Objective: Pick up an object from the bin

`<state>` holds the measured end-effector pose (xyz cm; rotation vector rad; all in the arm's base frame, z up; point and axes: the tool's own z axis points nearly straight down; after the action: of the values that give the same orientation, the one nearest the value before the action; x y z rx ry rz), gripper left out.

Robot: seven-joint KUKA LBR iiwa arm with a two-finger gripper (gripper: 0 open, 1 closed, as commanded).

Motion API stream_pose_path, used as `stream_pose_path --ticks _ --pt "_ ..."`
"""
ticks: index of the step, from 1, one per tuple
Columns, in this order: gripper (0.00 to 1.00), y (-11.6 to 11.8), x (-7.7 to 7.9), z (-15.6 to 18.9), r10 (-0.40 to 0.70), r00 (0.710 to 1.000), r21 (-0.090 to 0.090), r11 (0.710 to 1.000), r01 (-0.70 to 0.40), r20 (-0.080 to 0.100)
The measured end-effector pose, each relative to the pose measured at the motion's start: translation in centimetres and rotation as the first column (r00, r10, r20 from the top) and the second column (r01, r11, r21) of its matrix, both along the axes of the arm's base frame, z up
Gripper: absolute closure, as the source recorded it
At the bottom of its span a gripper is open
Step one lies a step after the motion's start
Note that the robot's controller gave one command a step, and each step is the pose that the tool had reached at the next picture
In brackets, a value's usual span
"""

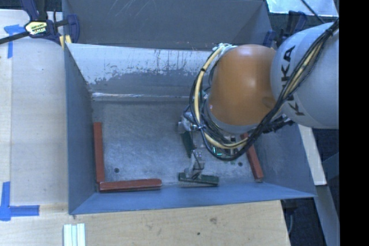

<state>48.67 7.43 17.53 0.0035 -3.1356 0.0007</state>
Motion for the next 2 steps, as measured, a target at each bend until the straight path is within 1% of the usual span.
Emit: stream_pose_path --ticks 1,2 --pt "0.00 -5.4 -0.1 -10.6 0.144 0.989 0.000 0.990 -0.144 0.016" --pt "0.00 -5.3 -0.3 -7.4 0.057 0.998 0.000 0.998 -0.057 0.012"
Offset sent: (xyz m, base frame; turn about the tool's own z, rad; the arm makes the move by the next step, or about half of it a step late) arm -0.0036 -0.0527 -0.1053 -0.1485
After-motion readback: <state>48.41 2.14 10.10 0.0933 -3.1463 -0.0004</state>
